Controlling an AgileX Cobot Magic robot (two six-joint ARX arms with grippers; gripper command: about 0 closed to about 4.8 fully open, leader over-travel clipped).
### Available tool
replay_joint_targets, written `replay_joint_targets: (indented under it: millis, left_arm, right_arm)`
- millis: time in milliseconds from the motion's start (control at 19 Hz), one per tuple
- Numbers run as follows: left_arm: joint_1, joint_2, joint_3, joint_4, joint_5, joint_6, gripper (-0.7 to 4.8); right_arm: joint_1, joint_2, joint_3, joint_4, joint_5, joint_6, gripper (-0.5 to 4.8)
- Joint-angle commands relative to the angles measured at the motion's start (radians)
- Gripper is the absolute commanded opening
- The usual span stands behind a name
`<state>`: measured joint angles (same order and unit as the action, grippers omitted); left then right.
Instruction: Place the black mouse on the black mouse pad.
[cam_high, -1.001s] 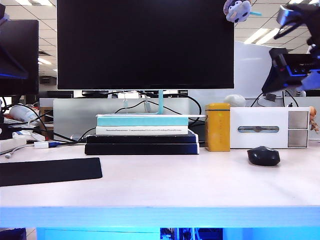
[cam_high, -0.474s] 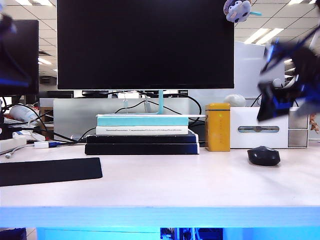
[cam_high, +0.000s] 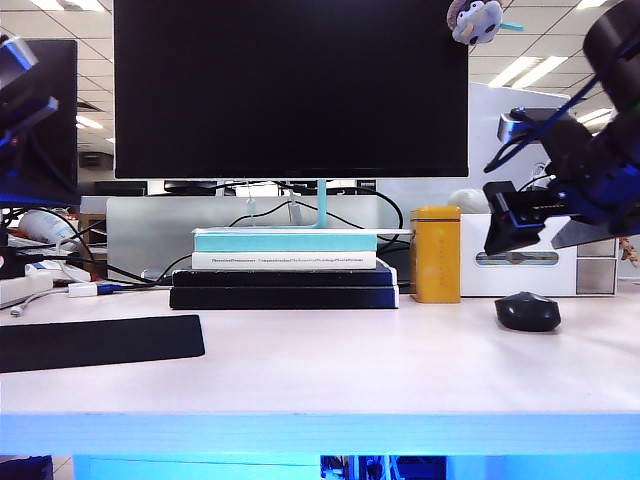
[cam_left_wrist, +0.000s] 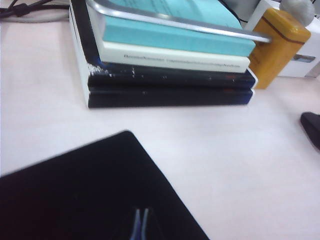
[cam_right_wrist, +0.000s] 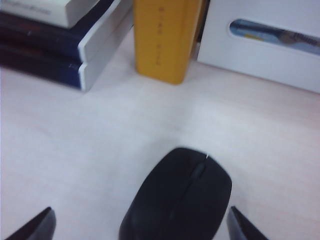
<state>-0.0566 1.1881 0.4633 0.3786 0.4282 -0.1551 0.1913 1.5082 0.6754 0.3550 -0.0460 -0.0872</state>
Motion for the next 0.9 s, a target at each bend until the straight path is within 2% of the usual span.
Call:
replay_joint_targets:
  millis: [53,896]
  left_arm:
    - [-0.013,0.017,0.026,0.021,0.005,-0.002,0.29]
    - [-0.016,0.019,0.038,0.027,0.006,-0.002,0.29]
  right_arm:
    - [0.001,0.046,0.032,0.015,-0.002,0.008,4.79]
    - [0.000,0.206,0.067,0.072,-0.001,0.029,4.79]
